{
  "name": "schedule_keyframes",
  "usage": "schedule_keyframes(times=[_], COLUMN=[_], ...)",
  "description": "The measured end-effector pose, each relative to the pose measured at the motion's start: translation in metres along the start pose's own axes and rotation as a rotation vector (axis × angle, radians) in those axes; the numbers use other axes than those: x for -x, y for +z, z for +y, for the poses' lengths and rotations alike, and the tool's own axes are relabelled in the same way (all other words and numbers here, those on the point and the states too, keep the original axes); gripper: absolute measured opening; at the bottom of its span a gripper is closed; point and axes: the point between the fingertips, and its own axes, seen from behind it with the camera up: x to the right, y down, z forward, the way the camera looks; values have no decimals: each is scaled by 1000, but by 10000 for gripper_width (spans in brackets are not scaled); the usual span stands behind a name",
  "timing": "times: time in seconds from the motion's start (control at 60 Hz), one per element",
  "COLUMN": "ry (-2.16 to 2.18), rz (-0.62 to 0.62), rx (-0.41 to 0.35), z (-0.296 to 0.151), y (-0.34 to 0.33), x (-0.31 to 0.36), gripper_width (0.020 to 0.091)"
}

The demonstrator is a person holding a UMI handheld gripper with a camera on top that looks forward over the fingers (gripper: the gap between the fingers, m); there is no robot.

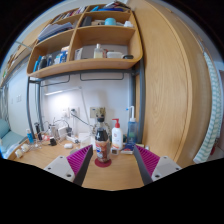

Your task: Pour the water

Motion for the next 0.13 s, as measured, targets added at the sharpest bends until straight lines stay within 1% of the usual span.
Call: schedule_keyframes(times=[0.133], ry=[6], rz=[27], rx=[-8], z=[-3], y=[-14], x=[-9], gripper_width=[838])
